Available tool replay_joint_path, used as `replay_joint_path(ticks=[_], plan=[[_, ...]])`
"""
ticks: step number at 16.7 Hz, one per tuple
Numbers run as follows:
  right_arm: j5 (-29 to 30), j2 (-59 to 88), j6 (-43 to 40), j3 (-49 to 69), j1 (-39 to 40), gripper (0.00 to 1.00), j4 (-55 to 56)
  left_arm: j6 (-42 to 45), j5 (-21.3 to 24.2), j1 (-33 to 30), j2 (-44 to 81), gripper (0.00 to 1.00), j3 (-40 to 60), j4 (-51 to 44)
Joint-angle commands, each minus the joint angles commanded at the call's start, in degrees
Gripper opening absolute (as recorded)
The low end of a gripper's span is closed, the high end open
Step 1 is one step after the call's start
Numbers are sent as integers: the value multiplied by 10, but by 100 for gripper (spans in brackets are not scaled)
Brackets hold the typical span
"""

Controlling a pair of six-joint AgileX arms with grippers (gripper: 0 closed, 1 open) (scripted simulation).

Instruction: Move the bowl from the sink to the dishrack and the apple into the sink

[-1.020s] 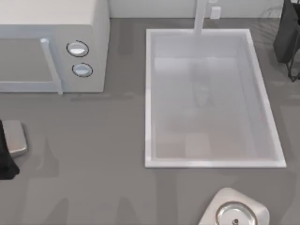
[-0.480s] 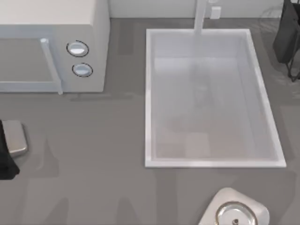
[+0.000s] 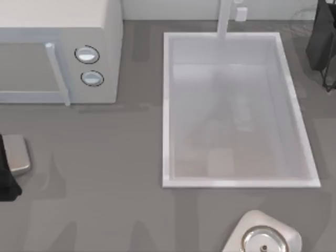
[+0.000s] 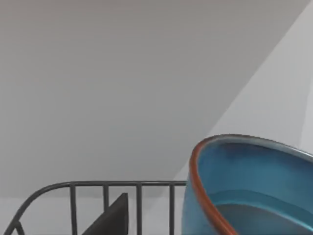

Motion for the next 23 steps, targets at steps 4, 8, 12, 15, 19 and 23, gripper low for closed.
replay_joint_path(ticks=[4,8,12,15,19,23], plan=[[0,0,0,0,0,100,0,0,0,0,0,100,0,0],[2,-16,0,-9,2,100,-8,0,0,0,0,100,0,0],[16,-114,-1,-61,20,100,-51,0,0,0,0,100,0,0],[33,-225,-2,-122,40,100,-102,0,0,0,0,100,0,0],[62,-410,-4,-223,71,100,-187,0,0,0,0,100,0,0],[95,-633,-6,-337,106,100,-283,0,0,0,0,100,0,0]])
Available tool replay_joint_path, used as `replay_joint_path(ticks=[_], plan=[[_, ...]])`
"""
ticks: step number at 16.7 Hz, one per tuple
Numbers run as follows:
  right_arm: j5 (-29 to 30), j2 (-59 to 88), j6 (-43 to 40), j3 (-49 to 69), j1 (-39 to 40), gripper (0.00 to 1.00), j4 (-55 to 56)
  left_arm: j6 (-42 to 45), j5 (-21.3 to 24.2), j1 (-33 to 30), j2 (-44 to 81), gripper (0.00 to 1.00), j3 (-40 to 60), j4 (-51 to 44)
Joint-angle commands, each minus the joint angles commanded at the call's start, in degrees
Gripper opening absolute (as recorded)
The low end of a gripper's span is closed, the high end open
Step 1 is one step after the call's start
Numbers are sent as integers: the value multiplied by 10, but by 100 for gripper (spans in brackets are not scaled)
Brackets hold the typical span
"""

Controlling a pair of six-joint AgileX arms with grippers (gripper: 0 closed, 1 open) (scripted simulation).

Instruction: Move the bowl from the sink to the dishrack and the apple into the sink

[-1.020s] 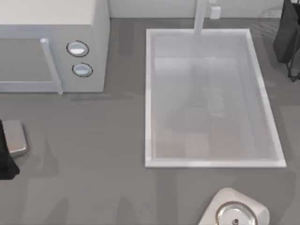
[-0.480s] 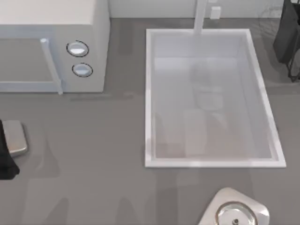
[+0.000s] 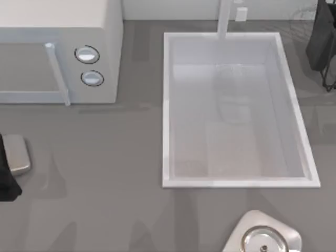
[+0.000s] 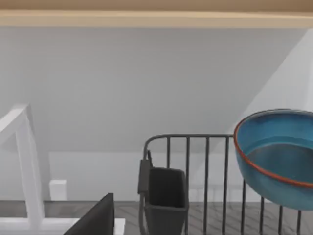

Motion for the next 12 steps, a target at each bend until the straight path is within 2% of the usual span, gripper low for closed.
replay_joint_path(ticks=[6,12], plan=[[45,-296,-2,-157,49,100,-132,0,0,0,0,100,0,0],[64,-397,-4,-224,70,100,-189,0,0,0,0,100,0,0]])
